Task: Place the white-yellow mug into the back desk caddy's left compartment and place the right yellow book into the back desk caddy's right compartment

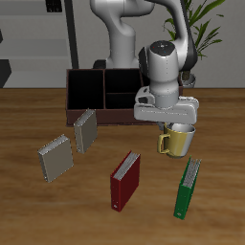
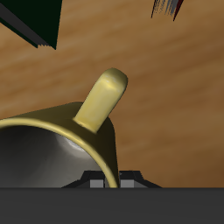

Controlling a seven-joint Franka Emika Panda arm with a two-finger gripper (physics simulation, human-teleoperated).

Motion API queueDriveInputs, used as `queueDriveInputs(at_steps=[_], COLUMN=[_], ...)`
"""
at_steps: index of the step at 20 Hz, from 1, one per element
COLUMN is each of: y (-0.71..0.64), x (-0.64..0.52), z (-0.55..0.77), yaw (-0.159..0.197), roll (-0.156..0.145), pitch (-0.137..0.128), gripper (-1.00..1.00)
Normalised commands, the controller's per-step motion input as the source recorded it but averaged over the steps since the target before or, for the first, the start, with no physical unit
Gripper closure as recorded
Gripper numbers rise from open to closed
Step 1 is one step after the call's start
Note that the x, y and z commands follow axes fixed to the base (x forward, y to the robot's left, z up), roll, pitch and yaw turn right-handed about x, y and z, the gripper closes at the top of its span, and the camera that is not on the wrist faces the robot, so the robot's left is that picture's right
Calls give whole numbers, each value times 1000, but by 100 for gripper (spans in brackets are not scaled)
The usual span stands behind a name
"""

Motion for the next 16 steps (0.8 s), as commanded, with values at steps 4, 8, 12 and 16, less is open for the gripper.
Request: queueDriveInputs(at_steps=[4, 8, 12, 16], y=[-209, -422, -571, -579], x=[-12, -151, -365, -404], z=[424, 559, 590, 387], yaw=[-13, 8, 20, 33], roll=[-14, 9, 31, 22], pitch=[-10, 7, -23, -14], gripper=[100, 100, 100, 100])
